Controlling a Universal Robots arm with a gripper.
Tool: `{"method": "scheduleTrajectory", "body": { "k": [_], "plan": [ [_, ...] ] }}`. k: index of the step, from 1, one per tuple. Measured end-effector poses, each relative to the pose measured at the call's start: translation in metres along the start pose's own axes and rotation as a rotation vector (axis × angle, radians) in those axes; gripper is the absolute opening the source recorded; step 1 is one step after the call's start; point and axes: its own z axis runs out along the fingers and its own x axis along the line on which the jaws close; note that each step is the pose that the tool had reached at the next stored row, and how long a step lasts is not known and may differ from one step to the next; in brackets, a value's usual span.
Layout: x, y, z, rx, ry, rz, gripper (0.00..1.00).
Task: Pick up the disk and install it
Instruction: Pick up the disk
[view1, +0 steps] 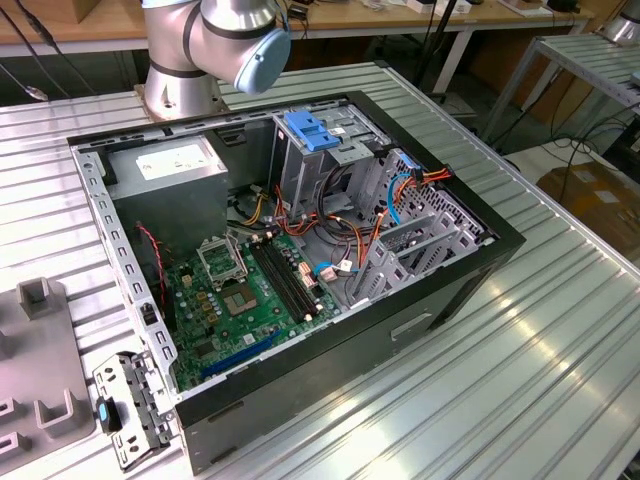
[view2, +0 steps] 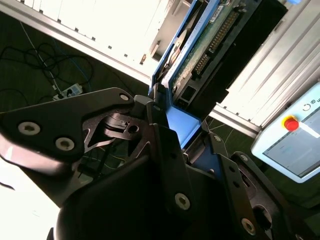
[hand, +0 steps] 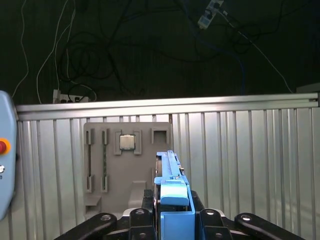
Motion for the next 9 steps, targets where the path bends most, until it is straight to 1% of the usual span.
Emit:
{"method": "scheduleTrajectory", "body": {
  "k": [6,9],
  "plan": [
    [-0.0002,-0.0037,0.0000,0.0000,0.0000,0.000,0.37],
    [-0.0003,-0.0071,0.0000,0.0001,0.0000,0.000,0.37]
  ]
}}
